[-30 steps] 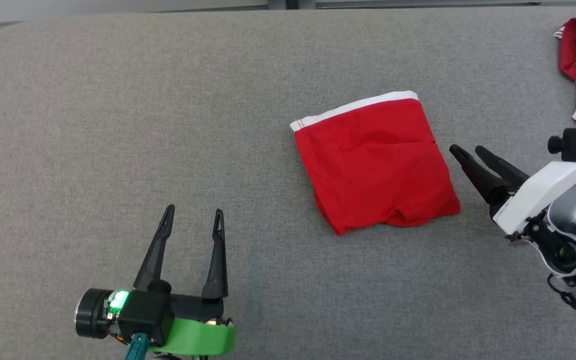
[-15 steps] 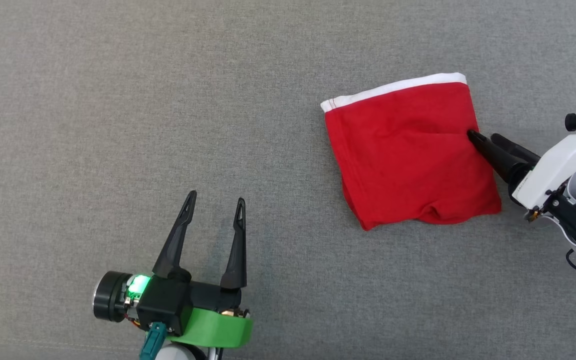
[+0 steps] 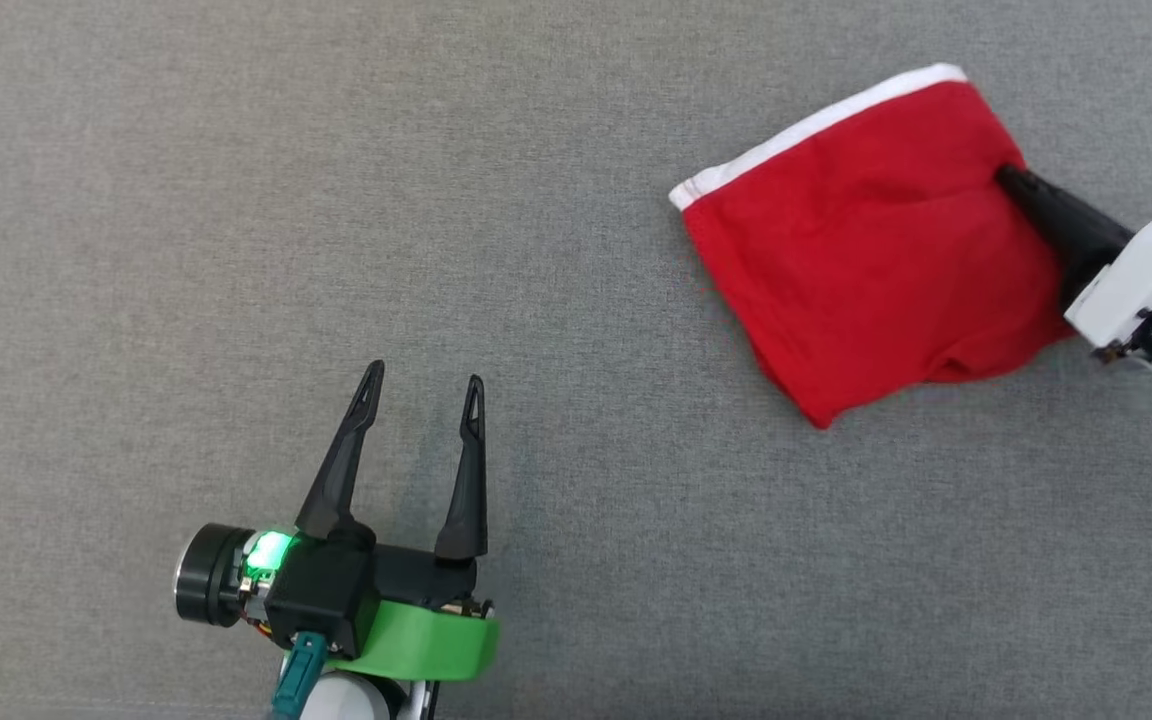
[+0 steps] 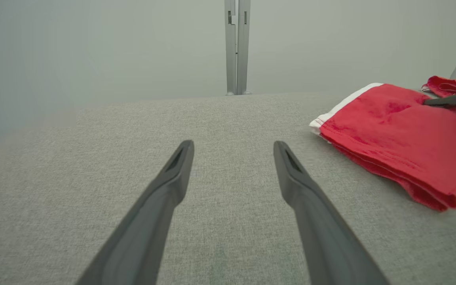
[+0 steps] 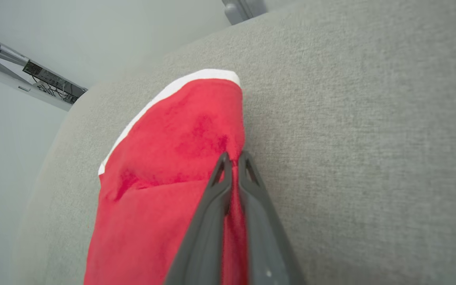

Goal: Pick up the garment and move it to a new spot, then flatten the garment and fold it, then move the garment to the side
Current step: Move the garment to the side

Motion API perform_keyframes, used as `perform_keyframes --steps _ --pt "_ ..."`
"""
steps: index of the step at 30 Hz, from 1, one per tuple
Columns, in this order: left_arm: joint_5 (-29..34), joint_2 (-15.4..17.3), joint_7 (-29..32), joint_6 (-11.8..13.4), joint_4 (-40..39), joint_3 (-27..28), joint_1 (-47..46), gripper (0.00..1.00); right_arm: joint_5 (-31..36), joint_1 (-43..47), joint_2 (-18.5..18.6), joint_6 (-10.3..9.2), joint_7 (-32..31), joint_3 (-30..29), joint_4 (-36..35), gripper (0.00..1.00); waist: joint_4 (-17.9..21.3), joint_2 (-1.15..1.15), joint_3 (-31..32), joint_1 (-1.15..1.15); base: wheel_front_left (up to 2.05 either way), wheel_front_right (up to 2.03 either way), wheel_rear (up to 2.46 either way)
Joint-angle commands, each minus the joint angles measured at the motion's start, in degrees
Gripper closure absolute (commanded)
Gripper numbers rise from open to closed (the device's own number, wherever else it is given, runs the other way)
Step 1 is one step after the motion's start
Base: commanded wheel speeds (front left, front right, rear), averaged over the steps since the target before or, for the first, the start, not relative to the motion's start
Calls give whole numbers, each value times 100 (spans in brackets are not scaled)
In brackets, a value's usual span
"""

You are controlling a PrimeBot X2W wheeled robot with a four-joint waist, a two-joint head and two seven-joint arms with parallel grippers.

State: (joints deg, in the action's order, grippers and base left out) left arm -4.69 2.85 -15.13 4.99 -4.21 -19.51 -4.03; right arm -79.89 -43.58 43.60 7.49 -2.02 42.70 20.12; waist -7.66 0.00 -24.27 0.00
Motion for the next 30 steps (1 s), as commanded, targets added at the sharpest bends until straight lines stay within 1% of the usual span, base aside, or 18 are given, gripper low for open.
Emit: perform_keyframes --steps 1,4,5,8,14,19,22,30 --pt "34 9 1 -38 -29 15 -142 0 104 -172 141 -2 101 -7 7 100 168 0 -210 0 0 0 0" --pt "97 9 2 -57 -59 4 -237 0 187 -422 411 -2 223 -50 36 100 288 0 -409 0 0 0 0" --pt "128 9 2 -93 -71 8 -322 0 189 -580 601 -2 272 -94 56 100 374 0 -559 0 0 0 0" --pt "196 10 1 -143 -75 18 -443 0 174 -805 909 -2 347 -191 59 100 505 0 -783 0 0 0 0" --pt "280 11 2 -214 -76 5 -640 0 200 -1061 1543 -2 499 -401 144 100 658 0 -1099 0 0 0 0" --pt "217 12 2 -185 -57 -4 -718 0 149 -1085 2064 -2 604 -575 291 100 660 0 -1263 0 0 0 0" --pt "223 13 2 -209 -49 -22 -754 0 202 -1114 2347 -2 700 -683 332 100 632 0 -1362 0 0 0 0" --pt "268 13 2 -251 -48 -21 -810 0 152 -1178 2838 -2 826 -971 508 100 505 0 -1541 0 0 0 0"
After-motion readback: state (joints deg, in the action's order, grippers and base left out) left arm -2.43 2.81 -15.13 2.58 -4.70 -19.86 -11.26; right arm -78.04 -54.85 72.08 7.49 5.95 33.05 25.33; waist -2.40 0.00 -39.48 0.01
